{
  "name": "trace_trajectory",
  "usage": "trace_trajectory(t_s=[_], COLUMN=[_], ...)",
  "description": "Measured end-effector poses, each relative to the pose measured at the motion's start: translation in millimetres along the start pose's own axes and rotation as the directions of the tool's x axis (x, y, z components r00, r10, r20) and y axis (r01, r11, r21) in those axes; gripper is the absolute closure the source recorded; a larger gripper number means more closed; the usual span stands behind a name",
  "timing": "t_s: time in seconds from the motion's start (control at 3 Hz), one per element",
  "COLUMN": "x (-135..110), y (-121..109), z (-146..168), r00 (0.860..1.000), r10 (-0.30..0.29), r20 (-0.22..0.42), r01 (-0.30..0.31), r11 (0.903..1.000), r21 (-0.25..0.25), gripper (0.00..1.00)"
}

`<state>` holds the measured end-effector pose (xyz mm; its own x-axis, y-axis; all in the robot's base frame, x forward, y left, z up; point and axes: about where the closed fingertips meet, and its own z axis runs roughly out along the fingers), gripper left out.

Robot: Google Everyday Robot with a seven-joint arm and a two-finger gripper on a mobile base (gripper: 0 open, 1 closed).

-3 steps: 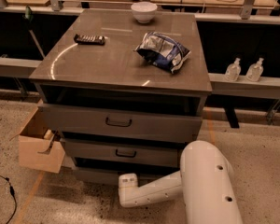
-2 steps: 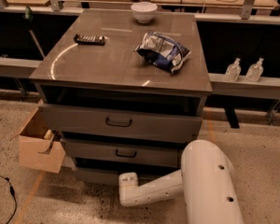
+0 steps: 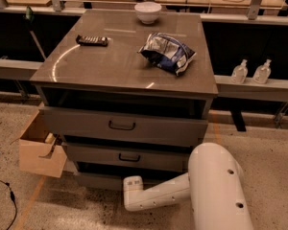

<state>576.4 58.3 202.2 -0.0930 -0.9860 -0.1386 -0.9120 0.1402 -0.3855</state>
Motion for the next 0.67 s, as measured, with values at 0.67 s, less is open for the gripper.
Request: trace_trajectory(t_s=[0.67], x=[-2.2], y=[-8.3], z=[-11.2], r00=[1.000], r10=[-0.008], r20=[0.005], r01=[0.008], r11=[0.9998], r21=[0.018], gripper=[0.31])
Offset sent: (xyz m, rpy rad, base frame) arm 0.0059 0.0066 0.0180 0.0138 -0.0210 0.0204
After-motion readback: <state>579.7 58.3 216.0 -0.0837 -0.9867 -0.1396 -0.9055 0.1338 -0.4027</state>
